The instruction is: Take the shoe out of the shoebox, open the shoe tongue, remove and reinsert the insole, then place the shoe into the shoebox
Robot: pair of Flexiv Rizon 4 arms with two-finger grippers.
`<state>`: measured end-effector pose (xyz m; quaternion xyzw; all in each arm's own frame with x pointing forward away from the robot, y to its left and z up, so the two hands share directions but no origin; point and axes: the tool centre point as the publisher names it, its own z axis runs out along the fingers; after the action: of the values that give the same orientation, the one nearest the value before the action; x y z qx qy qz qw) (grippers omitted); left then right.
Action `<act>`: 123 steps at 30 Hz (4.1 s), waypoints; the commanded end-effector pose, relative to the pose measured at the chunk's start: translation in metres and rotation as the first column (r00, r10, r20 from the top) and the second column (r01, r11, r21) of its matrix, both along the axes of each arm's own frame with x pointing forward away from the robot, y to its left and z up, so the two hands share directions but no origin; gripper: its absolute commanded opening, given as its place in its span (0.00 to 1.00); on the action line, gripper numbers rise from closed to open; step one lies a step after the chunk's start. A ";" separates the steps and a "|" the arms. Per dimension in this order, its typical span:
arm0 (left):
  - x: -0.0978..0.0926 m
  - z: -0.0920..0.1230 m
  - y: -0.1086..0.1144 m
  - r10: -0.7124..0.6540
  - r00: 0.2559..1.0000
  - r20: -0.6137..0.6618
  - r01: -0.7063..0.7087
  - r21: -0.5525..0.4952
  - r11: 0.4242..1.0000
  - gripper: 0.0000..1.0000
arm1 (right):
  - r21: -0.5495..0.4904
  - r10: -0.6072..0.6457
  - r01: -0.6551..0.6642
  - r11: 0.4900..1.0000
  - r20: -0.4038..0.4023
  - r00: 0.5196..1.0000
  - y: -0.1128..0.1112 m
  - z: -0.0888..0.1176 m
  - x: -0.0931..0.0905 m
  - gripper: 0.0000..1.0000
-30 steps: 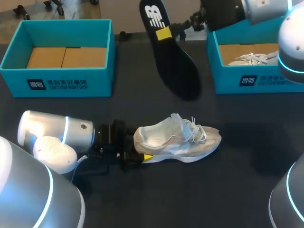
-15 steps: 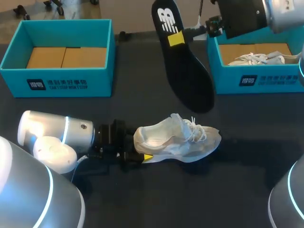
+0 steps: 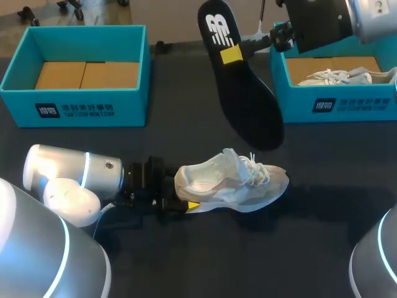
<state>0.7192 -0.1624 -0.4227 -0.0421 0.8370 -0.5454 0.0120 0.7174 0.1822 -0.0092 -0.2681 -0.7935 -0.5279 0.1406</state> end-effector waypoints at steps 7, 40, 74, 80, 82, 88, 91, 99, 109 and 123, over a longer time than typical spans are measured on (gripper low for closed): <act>0.000 0.000 -0.001 -0.002 1.000 -0.001 0.002 0.003 1.000 0.00 | 0.137 -0.027 0.036 0.990 -0.066 0.997 -0.013 0.016 -0.007 0.00; 0.000 0.000 -0.001 -0.002 1.000 -0.001 0.002 0.003 1.000 0.00 | 0.395 -0.062 0.130 0.910 -0.182 0.981 -0.007 0.046 -0.077 0.00; 0.000 0.000 -0.001 -0.002 1.000 -0.001 0.002 0.003 1.000 0.00 | 0.393 -0.043 0.120 0.912 -0.198 0.979 0.013 0.048 -0.115 0.00; -0.007 0.021 0.002 -0.025 1.000 -0.017 0.025 -0.028 0.999 0.85 | 0.393 -0.043 0.120 0.912 -0.198 0.979 0.013 0.048 -0.115 0.00; -0.008 0.024 0.003 -0.023 1.000 -0.016 0.023 -0.026 0.999 1.00 | 0.393 -0.043 0.120 0.912 -0.198 0.979 0.013 0.048 -0.115 0.00; -0.010 0.031 0.007 -0.042 0.999 -0.017 0.042 -0.004 0.999 1.00 | 0.393 -0.043 0.120 0.912 -0.198 0.979 0.013 0.048 -0.115 0.00; -0.010 0.033 0.010 -0.041 0.999 -0.016 0.041 0.013 0.999 1.00 | 0.393 -0.043 0.120 0.912 -0.198 0.979 0.013 0.048 -0.115 0.00; -0.004 0.043 0.024 -0.044 0.999 0.001 0.044 0.164 0.985 1.00 | 0.393 -0.043 0.120 0.912 -0.198 0.979 0.013 0.048 -0.115 0.00; -0.003 0.056 0.035 -0.068 0.996 -0.055 0.080 0.266 0.961 1.00 | 0.393 -0.043 0.120 0.912 -0.198 0.979 0.013 0.048 -0.115 0.00; 0.000 0.066 0.040 -0.046 0.998 -0.050 0.059 0.283 0.957 1.00 | 0.393 -0.043 0.120 0.912 -0.198 0.979 0.013 0.048 -0.115 0.00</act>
<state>0.7182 -0.1246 -0.3644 -0.0296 0.9040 -0.4261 -0.0212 0.6107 0.1891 0.0363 -0.3090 -0.6435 -0.6545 0.2493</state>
